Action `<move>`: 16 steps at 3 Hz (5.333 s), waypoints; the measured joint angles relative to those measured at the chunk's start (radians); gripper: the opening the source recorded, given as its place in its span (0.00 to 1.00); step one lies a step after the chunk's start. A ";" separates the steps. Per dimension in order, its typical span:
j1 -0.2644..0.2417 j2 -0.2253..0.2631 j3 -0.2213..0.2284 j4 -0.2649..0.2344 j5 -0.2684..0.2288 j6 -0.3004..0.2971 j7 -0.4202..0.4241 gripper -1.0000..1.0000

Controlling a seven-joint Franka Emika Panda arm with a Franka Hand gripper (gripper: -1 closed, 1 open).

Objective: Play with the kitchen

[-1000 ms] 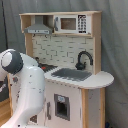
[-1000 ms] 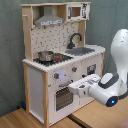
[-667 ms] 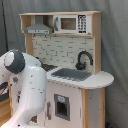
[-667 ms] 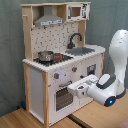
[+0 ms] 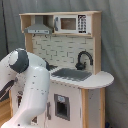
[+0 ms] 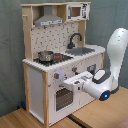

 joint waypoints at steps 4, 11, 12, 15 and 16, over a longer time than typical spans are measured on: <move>-0.111 0.005 -0.009 0.018 -0.147 0.232 0.067 1.00; -0.071 0.116 -0.063 0.166 -0.176 0.330 0.327 0.00; -0.071 0.116 -0.063 0.167 -0.176 0.332 0.452 0.00; -0.071 0.116 -0.063 0.168 -0.177 0.336 0.786 0.00; -0.071 0.116 -0.063 0.168 -0.179 0.336 0.896 0.00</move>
